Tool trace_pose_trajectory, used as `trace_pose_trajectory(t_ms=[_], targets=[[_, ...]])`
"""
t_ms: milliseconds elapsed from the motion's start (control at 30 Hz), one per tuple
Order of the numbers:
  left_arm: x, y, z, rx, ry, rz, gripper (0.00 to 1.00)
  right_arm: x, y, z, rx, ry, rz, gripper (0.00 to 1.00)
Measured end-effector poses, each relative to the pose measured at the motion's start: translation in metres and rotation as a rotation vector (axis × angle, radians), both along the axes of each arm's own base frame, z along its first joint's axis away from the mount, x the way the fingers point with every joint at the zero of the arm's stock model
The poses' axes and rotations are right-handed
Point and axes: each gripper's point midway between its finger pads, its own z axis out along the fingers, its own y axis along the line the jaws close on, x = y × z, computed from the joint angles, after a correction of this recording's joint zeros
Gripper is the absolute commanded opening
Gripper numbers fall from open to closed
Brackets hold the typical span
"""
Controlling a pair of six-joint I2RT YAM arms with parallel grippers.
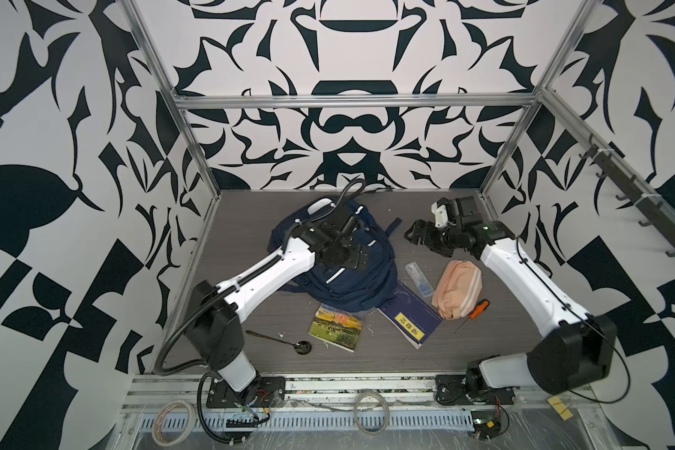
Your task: Pack the student bag
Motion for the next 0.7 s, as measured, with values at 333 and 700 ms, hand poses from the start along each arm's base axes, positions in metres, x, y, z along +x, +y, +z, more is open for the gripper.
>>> trace_pose_trajectory(t_ms=[333, 700], targets=[[0.011, -0.045, -0.065, 0.250, 0.063, 0.021, 0.78, 0.009, 0.009, -0.048, 0.098, 0.095, 0.041, 0.85], [0.022, -0.013, -0.101, 0.466, -0.008, -0.034, 0.39, 0.006, -0.005, -0.020, 0.100, 0.016, 0.038, 0.83]])
